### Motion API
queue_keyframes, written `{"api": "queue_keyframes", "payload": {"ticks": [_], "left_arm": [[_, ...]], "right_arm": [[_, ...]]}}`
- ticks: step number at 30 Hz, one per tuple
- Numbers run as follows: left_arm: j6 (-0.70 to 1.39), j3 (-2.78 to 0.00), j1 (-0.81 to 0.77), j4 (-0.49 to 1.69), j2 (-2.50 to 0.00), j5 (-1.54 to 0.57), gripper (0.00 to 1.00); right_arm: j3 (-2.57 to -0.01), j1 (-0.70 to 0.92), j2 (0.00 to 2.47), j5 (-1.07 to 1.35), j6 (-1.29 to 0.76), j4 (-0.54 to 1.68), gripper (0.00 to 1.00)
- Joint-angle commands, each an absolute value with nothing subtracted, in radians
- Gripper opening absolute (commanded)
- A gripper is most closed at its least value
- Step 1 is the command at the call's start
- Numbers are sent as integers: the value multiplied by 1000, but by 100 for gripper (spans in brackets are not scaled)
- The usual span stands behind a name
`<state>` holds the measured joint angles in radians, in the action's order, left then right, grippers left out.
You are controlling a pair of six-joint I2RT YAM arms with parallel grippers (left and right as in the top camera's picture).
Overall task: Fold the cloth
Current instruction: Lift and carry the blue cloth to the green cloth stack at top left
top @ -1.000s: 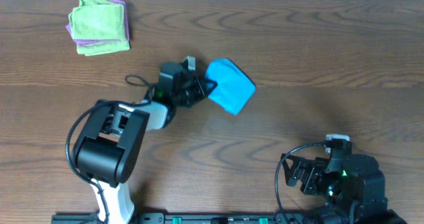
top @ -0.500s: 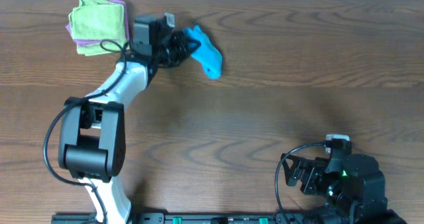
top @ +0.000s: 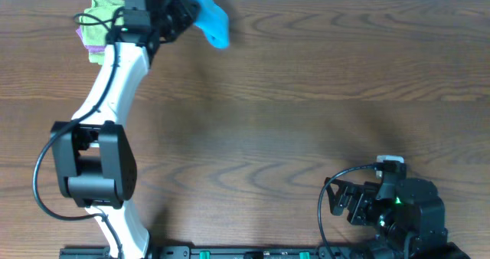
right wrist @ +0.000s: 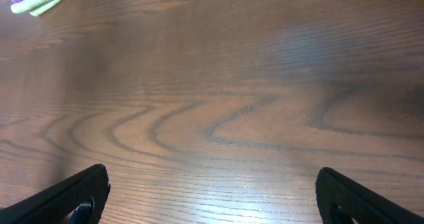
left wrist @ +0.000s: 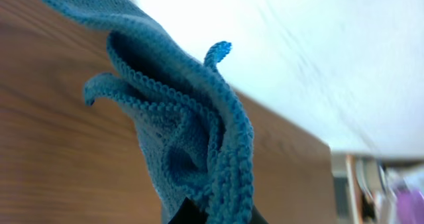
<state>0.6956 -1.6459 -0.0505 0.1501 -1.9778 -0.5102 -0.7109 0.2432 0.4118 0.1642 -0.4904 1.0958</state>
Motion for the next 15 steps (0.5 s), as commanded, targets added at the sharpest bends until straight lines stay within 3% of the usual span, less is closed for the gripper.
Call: {"api": "queue_keyframes", "payload": {"ticks": [1,7,15], "left_arm": [[668,-1681,9,129,-1986,-437,6],[668,-1681,121,87,-1990,-419,6],[623,-1681,145,18,-1991,-386,6]], "right_arm": [[-707,235,411,168,-501,1096,99],[-707,235,411,168,-501,1092,99],[-707,235,411,168,-501,1093,99]]}}
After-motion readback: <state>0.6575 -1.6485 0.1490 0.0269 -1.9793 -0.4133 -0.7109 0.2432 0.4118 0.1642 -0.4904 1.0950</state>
